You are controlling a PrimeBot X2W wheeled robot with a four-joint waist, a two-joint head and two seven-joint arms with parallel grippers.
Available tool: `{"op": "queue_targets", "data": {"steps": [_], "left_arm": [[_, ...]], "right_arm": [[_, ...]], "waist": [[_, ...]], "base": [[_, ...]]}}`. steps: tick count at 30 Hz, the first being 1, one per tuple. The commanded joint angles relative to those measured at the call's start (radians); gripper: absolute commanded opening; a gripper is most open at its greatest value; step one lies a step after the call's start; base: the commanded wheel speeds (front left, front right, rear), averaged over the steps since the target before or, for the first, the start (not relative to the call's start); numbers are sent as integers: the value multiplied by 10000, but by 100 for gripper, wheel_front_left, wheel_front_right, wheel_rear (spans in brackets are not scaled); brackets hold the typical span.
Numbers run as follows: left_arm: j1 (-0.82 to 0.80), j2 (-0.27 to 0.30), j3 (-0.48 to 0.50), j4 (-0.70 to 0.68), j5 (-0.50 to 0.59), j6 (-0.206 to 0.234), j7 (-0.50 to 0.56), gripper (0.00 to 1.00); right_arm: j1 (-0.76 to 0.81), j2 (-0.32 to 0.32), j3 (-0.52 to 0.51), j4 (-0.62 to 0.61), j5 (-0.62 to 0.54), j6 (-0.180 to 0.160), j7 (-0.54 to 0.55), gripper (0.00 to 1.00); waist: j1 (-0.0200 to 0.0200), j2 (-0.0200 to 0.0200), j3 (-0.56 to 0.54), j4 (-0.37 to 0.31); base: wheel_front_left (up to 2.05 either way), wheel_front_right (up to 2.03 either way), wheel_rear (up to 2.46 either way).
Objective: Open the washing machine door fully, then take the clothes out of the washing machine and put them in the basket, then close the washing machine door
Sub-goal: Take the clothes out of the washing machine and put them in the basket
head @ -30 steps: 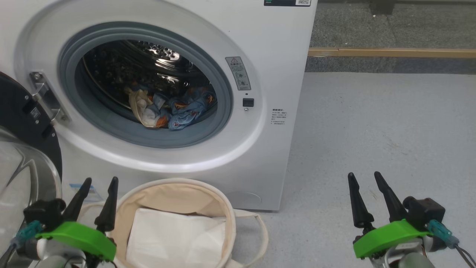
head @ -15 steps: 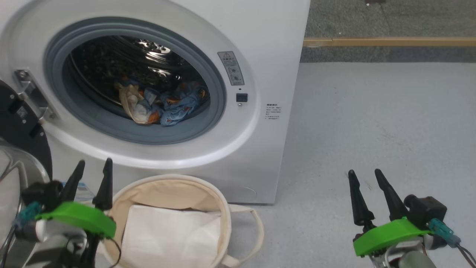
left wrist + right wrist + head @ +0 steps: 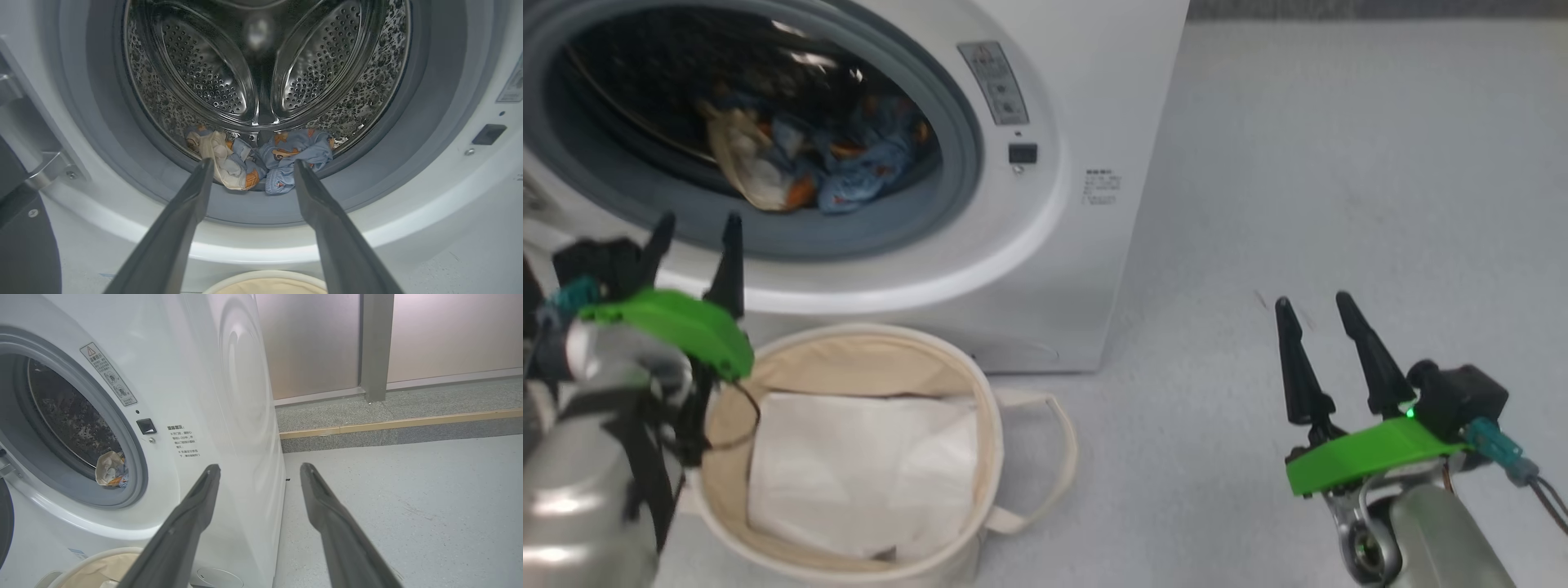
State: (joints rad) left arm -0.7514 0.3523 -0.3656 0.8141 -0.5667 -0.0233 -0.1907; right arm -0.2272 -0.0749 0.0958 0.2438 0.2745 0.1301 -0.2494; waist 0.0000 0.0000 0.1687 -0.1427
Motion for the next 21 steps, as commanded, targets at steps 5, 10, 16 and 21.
{"op": "queue_targets", "data": {"steps": [5, 10, 16, 21], "left_arm": [[-1900, 159, -86, 884, 408, -122, 112, 100], [-3238, 15, -264, 1983, 581, -145, 315, 100], [-4748, 141, -561, 3240, 984, 200, 751, 100], [-5602, 190, -1052, 3929, 1513, 539, 1261, 100]], "right_arm": [[-580, 17, 111, -549, -24, 6, -124, 100], [-891, 79, 68, -752, -21, 6, -124, 100], [-1248, 149, 59, -992, -27, 6, -124, 100], [-1451, 179, 17, -1115, -60, 6, -124, 100]], "waist": [[0, 0, 1197, -469], [0, 0, 1948, -621], [0, 0, 2884, -716], [0, 0, 3431, -703]], "base": [[0, 0, 0], [0, 0, 0], [0, 0, 0], [0, 0, 0]]}}
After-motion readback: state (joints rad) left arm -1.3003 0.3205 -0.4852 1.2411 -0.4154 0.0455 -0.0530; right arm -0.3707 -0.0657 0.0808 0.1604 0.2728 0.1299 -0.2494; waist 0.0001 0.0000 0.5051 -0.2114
